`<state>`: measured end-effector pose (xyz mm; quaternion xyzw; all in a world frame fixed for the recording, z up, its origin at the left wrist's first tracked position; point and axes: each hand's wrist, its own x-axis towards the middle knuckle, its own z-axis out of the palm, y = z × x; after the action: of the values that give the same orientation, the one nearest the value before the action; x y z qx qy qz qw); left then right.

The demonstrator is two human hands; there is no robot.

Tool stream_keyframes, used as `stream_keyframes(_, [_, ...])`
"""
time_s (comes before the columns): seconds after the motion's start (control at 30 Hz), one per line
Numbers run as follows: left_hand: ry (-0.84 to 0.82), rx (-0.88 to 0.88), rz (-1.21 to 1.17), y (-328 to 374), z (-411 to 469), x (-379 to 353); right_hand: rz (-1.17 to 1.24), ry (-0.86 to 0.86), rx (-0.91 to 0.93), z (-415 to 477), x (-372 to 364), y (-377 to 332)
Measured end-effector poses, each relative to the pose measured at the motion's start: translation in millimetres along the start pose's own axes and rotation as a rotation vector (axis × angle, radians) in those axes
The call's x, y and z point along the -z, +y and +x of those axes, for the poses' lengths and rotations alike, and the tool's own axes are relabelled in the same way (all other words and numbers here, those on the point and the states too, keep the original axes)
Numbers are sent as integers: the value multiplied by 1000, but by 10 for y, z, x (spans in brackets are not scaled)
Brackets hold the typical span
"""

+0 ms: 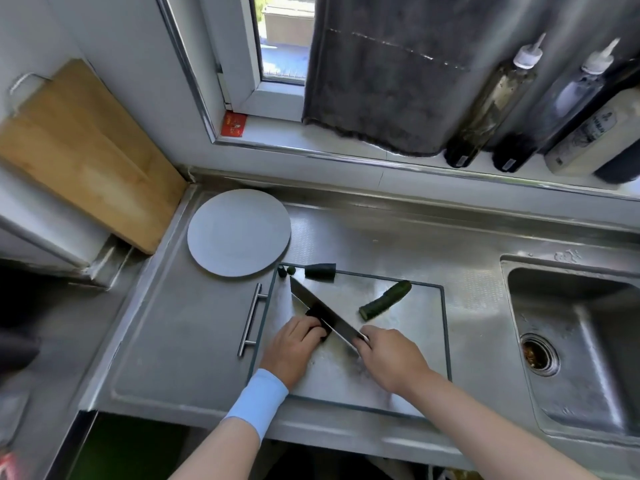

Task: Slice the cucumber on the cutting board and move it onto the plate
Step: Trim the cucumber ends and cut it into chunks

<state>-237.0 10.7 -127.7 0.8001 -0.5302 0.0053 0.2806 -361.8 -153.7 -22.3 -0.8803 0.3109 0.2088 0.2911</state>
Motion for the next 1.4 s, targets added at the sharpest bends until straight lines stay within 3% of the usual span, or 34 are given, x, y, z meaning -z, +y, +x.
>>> stream_keyframes(0.5, [195,-58,67,-74,-69,-155,6,-18,-17,110,-127,-110])
stream_keyframes(0.87, [243,-62,54,-37,-22,-114,-66,68,51,-2,-92,-245])
stream_keyframes(1.4, [204,-73,-47,-91,-41,-146,-107,45,54,-142,-22,-349])
